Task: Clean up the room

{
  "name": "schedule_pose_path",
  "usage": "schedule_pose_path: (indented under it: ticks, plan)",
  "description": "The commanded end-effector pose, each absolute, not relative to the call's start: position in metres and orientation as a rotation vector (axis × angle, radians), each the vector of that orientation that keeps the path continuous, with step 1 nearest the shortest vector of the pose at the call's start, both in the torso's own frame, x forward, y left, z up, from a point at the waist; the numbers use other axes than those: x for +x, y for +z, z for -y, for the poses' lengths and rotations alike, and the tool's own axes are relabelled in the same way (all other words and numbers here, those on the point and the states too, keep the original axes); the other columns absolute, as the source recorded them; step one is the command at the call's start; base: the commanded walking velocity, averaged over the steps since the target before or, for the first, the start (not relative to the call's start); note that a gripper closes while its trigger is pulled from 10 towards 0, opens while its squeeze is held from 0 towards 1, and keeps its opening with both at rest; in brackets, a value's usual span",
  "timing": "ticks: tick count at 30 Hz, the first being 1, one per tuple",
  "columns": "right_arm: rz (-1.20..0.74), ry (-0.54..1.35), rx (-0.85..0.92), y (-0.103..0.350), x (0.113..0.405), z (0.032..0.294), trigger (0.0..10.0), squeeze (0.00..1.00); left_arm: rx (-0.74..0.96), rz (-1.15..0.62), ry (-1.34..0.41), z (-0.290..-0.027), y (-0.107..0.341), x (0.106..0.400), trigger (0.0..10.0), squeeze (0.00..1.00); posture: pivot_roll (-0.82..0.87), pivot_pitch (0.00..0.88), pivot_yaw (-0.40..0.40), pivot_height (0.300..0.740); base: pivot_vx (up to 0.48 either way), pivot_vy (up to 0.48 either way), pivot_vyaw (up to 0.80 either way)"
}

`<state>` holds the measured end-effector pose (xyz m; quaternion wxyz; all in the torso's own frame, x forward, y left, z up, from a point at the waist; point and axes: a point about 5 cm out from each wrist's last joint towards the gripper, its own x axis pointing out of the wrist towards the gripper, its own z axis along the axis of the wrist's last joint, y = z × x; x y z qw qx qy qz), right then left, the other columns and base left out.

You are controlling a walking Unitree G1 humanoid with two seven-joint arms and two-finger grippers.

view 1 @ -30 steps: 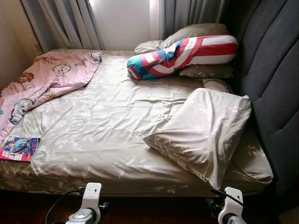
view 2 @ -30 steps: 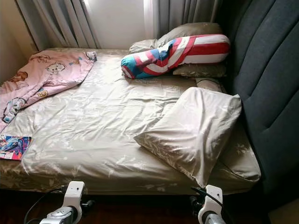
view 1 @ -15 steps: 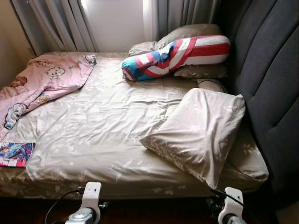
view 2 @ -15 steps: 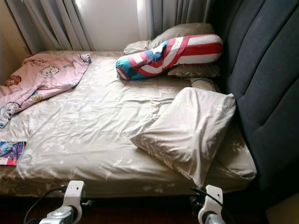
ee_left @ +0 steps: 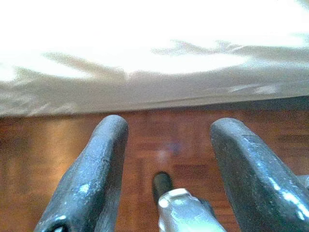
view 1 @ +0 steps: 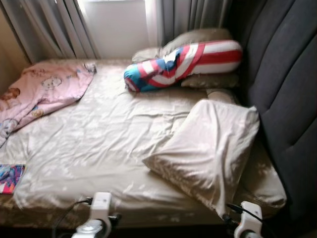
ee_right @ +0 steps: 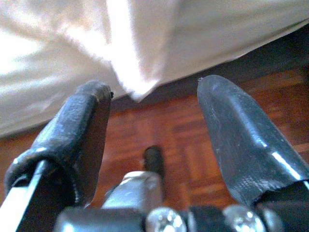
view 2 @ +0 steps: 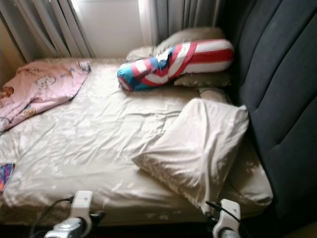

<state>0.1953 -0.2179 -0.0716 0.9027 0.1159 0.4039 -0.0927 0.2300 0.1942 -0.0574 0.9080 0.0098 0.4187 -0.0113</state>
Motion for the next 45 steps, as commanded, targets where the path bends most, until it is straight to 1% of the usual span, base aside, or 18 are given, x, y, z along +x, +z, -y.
schedule_pose_path:
  ticks: [1,9,16,20,23,27,31,34,37,38,40,41,45]
  plan:
    - [-0.811,-0.178,0.261,-0.069,0.203,0.209,10.0,0.00,0.051,-0.873,0.009,-0.210,-0.057,0.227,10.0,0.00,0.02,0.000,-0.021,0.740,0.296,0.000,0.00]
    - [-0.799,-0.168,0.264,-0.068,0.204,0.209,10.0,0.00,0.051,-0.872,0.012,-0.211,-0.056,0.227,10.0,0.00,0.02,0.000,-0.021,0.740,0.296,0.000,0.00]
    - [-0.760,-0.134,0.271,-0.066,0.207,0.207,10.0,0.00,0.052,-0.846,0.010,-0.211,-0.055,0.228,10.0,0.00,0.02,0.000,-0.018,0.740,0.000,0.000,0.00]
    - [-0.747,-0.121,0.264,-0.065,0.207,0.206,10.0,0.00,0.023,-0.812,0.033,-0.212,-0.054,0.229,10.0,0.00,0.01,0.000,-0.010,0.740,0.000,0.000,0.00]
    - [-0.707,-0.115,0.271,-0.063,0.208,0.205,10.0,0.00,-0.018,-0.766,0.049,-0.212,-0.052,0.230,10.0,0.00,0.00,0.000,0.002,0.740,0.000,0.000,0.00]
    - [-0.646,-0.098,0.291,-0.060,0.210,0.202,10.0,0.00,-0.003,-0.720,0.023,-0.213,-0.049,0.232,10.0,0.00,-0.02,0.000,0.014,0.740,0.000,0.000,0.00]
    - [-0.542,-0.088,0.315,-0.055,0.211,0.199,10.0,0.00,-0.021,-0.626,0.012,-0.215,-0.043,0.234,10.0,0.00,-0.04,0.004,0.032,0.740,0.000,0.000,0.00]
    - [-0.488,-0.090,0.344,-0.053,0.209,0.199,10.0,0.00,-0.039,-0.578,0.011,-0.215,-0.041,0.233,10.0,0.00,-0.04,0.018,0.033,0.740,0.000,0.000,0.00]
    - [-0.463,-0.082,0.351,-0.053,0.206,0.199,10.0,0.00,-0.053,-0.540,0.003,-0.215,-0.040,0.232,10.0,0.00,-0.04,0.013,0.028,0.740,0.000,0.000,0.00]
    - [-0.378,-0.056,0.323,-0.032,0.241,0.191,10.0,0.00,-0.023,-0.416,-0.039,-0.207,-0.016,0.262,10.0,0.00,-0.03,0.011,0.026,0.740,0.000,0.000,0.00]
    - [-0.257,-0.037,0.290,0.003,0.284,0.179,10.0,0.00,0.036,-0.224,-0.111,-0.191,0.024,0.301,10.0,0.00,-0.03,0.001,0.018,0.740,0.000,0.000,0.00]
    - [-0.229,-0.038,0.282,0.011,0.293,0.177,10.0,0.00,0.059,-0.159,-0.136,-0.185,0.037,0.310,10.0,0.00,-0.03,0.000,0.016,0.740,0.000,0.000,0.00]
    - [-0.217,-0.017,0.239,0.010,0.290,0.180,10.0,0.00,0.069,-0.103,-0.153,-0.182,0.041,0.308,10.0,0.00,-0.03,0.000,0.005,0.740,0.000,0.000,0.00]
